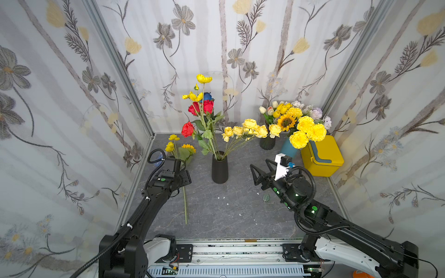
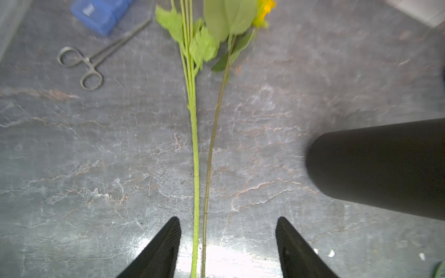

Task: Pick out yellow flowers from the vase
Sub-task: Place the flower at the center of the board.

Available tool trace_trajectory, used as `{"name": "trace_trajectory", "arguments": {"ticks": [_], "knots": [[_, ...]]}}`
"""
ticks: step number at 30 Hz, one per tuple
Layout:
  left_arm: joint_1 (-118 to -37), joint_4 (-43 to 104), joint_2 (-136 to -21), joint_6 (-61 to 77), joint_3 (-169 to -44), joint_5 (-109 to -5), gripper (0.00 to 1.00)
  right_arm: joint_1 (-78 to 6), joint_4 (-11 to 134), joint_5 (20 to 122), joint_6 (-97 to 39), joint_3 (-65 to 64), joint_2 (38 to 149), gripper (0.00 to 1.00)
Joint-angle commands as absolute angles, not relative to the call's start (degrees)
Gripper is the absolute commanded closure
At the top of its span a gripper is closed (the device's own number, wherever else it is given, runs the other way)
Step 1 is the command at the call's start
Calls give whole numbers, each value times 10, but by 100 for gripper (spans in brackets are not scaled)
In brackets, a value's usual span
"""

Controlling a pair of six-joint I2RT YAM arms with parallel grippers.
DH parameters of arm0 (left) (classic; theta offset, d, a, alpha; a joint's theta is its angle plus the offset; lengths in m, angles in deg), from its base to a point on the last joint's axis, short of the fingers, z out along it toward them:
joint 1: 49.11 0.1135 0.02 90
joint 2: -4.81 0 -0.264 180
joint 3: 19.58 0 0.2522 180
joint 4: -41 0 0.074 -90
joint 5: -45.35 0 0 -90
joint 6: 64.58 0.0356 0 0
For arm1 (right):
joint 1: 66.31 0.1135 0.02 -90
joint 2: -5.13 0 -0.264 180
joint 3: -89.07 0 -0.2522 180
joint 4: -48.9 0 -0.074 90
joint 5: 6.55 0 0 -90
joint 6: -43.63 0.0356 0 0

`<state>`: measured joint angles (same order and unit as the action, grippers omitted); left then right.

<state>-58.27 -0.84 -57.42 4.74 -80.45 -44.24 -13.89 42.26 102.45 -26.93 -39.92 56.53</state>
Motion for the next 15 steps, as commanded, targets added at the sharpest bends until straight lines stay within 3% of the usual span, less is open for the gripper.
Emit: {"name": "trace_trajectory", "arguments": {"ticks": [1, 7, 15], "knots": [[-582, 46, -499, 55, -786, -437, 0, -140, 298, 1036, -223, -431, 607, 13], [-583, 78, -409, 44, -768, -438, 0, -155, 70, 1026, -242, -492, 725, 16], [-582, 83, -363, 41, -759, -444, 0, -209, -105, 906, -253, -448, 893, 24]]}}
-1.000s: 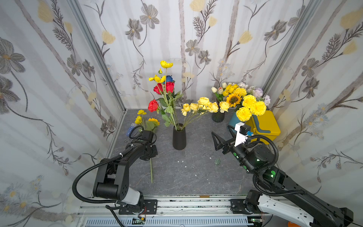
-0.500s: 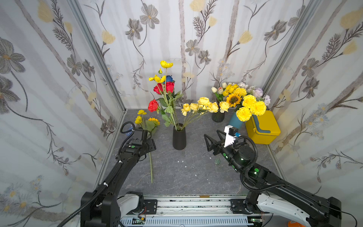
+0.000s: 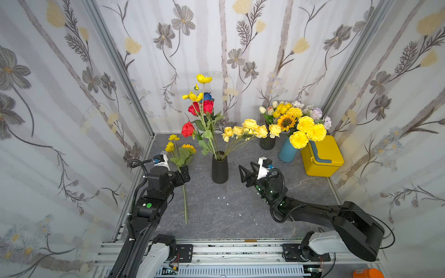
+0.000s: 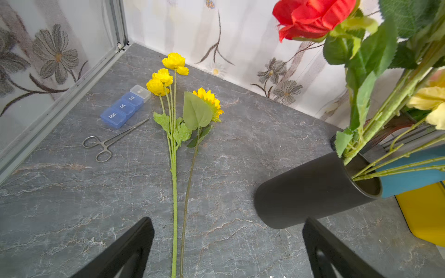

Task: Pick out yellow flowers from the vase
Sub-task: Place the flower at the center of the board, then pick up the flower from the vase.

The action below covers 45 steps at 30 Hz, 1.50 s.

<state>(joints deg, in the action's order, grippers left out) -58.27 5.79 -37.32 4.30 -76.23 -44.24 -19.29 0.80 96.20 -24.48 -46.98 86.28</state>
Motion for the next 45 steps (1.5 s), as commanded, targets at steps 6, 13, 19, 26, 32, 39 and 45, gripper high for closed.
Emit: {"name": "trace_trajectory", "arguments": {"ticks": [6, 13, 19, 26, 32, 39, 45], "knots": [[-582, 103, -318, 39, -750, -463, 0, -225, -103, 860, -257, -382, 962, 24], [-582, 99, -311, 36, -747, -454, 0, -228, -120, 830, -252, -349, 1030, 30], [-582, 97, -328, 36, -749, -467, 0, -229, -145, 818, -245, -320, 1069, 42], [-582, 97, -322, 35, -746, -464, 0, -235, -139, 813, -231, -292, 1093, 57], [-582, 97, -319, 35, -745, -462, 0, -237, -127, 808, -226, -275, 1105, 65], [-582, 94, -328, 36, -747, -462, 0, -238, -116, 800, -224, -259, 1114, 73], [-583, 95, -325, 35, -746, -461, 0, -238, -95, 802, -224, -239, 1126, 75]]}}
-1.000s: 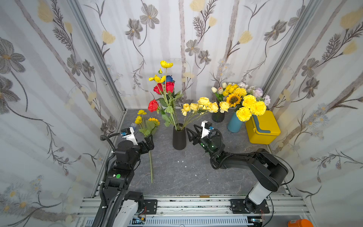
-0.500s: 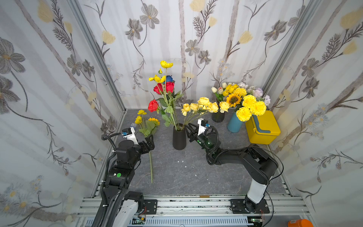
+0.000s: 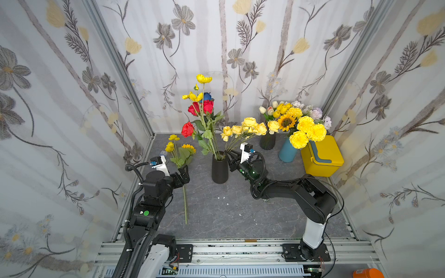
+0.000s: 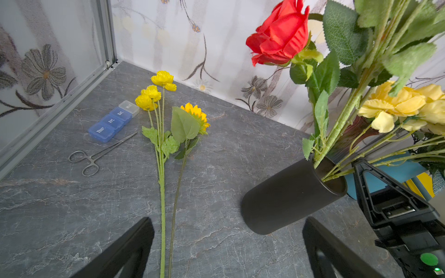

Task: Pick out yellow flowers from the vase
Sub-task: Pick up the flower from the vase.

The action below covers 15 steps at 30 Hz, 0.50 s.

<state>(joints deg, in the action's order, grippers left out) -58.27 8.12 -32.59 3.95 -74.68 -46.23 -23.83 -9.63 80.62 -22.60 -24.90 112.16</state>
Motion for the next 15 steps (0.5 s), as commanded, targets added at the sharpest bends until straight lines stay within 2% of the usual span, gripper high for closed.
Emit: {"name": "trace_trajectory", "arguments": {"ticks": [1, 8, 15], "knots": [[-582, 94, -326, 35, -746, -461, 0, -238, -96, 805, -225, -238, 1127, 75], [-582, 93, -323, 36, -746, -457, 0, -238, -79, 808, -223, -228, 1130, 77], [-582, 93, -324, 37, -746, -457, 0, -238, -75, 810, -220, -229, 1117, 90]]}}
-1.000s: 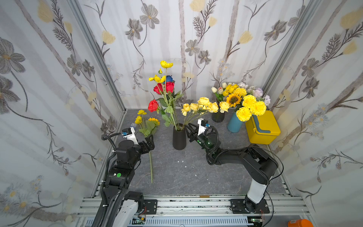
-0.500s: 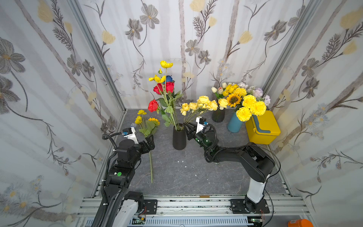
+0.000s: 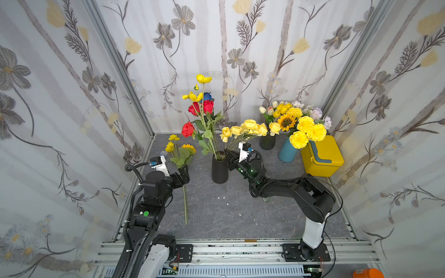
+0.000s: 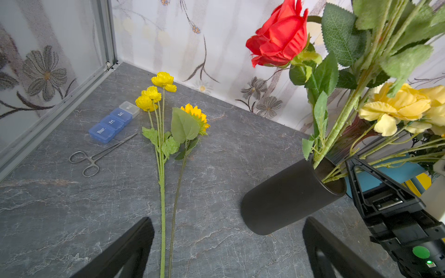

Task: Pick out yellow flowers from the vase
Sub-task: Pick up the flower from the vase.

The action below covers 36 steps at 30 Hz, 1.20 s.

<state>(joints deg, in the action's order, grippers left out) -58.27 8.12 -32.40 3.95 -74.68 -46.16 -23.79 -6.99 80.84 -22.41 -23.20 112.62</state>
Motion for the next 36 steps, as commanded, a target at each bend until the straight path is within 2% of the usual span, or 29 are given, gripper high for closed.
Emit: {"name": "trace_trajectory", "arguments": {"ticks": [1, 11, 19, 26, 28, 31, 36], "knots": [[-582, 94, -324, 36, -746, -457, 0, -237, -75, 810, -220, -230, 1113, 91], [-582, 94, -325, 36, -746, -458, 0, -234, -37, 808, -227, -223, 1073, 94], [-583, 100, -334, 31, -746, -473, 0, -225, 100, 829, -263, -187, 998, 95], [-582, 125, -336, 33, -745, -520, 0, -220, 225, 856, -293, -145, 921, 97], [-582, 149, -332, 34, -746, -561, 0, -219, 272, 863, -301, -119, 906, 98], [-584, 195, -315, 28, -742, -617, 2, -222, 339, 879, -305, -79, 883, 100], [-616, 231, -317, 39, -773, -641, 9, -223, 416, 871, -306, -25, 847, 100]]}}
